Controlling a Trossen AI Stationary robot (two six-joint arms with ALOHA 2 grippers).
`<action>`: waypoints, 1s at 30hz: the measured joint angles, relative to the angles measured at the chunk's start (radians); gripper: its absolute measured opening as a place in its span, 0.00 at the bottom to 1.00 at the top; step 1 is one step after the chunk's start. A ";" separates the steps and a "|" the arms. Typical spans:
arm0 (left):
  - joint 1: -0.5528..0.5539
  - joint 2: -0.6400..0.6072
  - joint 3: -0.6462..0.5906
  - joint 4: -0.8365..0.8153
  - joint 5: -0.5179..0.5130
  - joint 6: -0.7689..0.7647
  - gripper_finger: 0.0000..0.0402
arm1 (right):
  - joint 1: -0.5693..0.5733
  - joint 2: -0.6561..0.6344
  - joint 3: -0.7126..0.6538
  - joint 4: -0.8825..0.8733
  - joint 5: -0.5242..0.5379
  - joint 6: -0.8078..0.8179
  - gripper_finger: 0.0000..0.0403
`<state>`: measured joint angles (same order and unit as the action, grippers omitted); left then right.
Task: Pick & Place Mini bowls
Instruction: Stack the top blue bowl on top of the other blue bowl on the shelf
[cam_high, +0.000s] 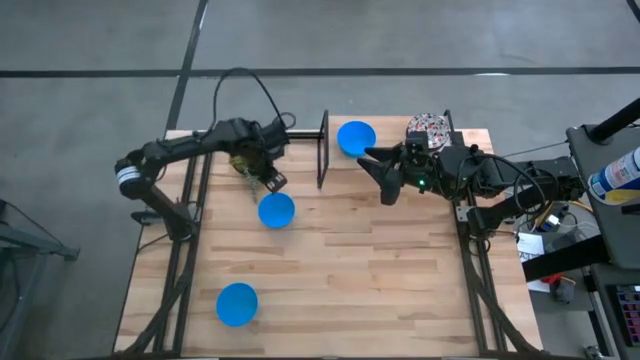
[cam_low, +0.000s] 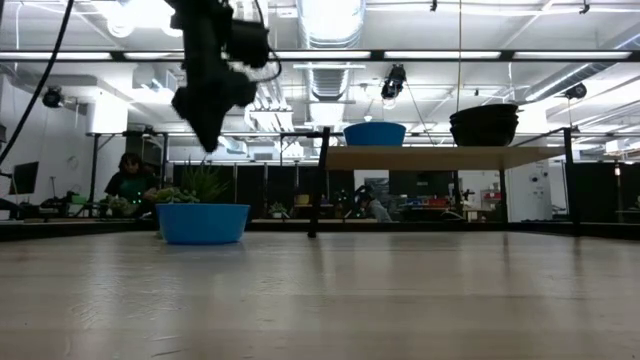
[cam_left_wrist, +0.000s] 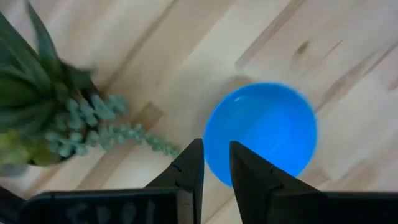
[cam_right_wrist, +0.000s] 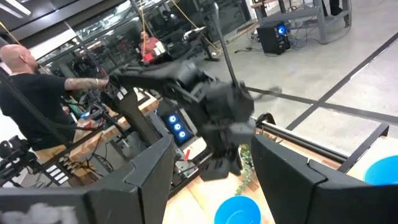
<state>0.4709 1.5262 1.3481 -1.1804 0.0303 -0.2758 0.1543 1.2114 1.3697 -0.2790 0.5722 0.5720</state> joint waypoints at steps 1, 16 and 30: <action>0.000 -0.001 -0.034 0.013 0.000 -0.008 0.17 | 0.000 0.000 0.000 0.000 0.000 0.000 0.52; -0.011 -0.001 -0.334 0.176 0.017 -0.099 0.17 | 0.000 0.000 0.000 0.000 0.005 0.001 0.52; -0.031 -0.011 -0.332 0.287 0.090 -0.206 0.17 | -0.003 0.001 0.000 -0.002 0.007 0.001 0.52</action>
<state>0.4404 1.5148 1.0157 -0.8935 0.1205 -0.4817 0.1516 1.2121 1.3697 -0.2815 0.5797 0.5728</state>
